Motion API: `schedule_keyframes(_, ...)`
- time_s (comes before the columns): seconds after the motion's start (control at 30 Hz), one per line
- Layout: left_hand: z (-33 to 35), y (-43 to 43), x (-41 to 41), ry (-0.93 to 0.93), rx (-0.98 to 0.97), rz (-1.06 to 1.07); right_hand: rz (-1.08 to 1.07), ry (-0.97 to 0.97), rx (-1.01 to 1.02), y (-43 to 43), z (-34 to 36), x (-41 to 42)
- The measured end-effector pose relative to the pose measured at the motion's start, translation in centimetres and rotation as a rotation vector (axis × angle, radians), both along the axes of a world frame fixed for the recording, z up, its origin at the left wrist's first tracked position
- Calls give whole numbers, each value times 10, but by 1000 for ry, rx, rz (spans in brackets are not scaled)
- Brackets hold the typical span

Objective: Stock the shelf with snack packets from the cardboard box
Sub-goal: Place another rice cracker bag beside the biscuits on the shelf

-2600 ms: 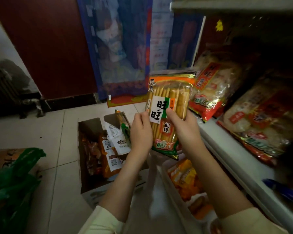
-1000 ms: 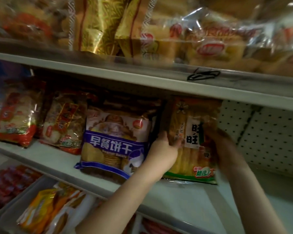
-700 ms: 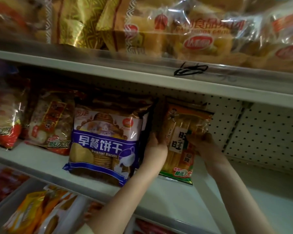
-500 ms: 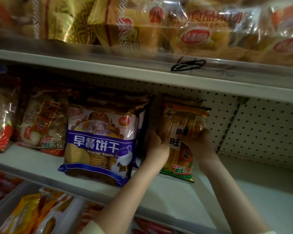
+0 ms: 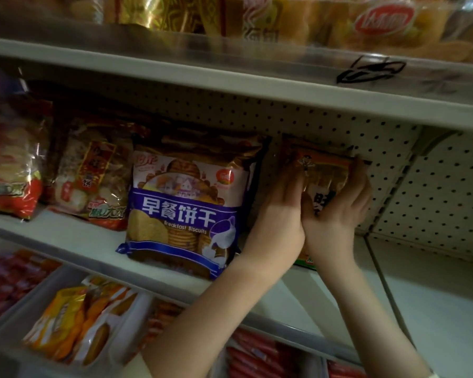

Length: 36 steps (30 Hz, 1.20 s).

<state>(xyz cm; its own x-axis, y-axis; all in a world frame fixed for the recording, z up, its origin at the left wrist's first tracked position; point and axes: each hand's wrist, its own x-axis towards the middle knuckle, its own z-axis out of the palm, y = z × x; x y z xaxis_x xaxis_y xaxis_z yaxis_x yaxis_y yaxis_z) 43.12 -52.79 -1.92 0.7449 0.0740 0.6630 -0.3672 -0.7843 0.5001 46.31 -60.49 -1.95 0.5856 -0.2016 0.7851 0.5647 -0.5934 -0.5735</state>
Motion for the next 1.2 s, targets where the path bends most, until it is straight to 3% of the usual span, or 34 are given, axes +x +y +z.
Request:
schedule_keyframes(0.17, 20, 33, -55, -49, -77, 32, 213, -204, -200, 22, 16, -32)
schedule_keyframes(0.3, 11, 77, -99, -229, -74, 348, 554, -313, -312, 71, 18, -78)
schedule_keyframes(0.4, -3, 123, -132, -163, -95, 483, 719, -268, -317, 122, 3, -100)
schedule_keyframes(0.53, -23, 183, -173, 64, -209, 678, 962, -111, -306, 202, -24, -132)
schedule_keyframes(0.7, -57, 251, -216, 179, -342, 927, 1203, 110, -394, 282, -59, -175)
schedule_keyframes(0.87, -118, 310, -263, 428, -473, 1048, 1325, 454, -720, 348, -123, -189)
schedule_keyframes(1.03, -172, 363, -303, 539, -742, 1243, 1353, 946, -699, 390, -178, -201)
schedule_keyframes(1.2, -207, 419, -323, 689, -788, 1278, 1356, 1022, -925, 413, -208, -209)
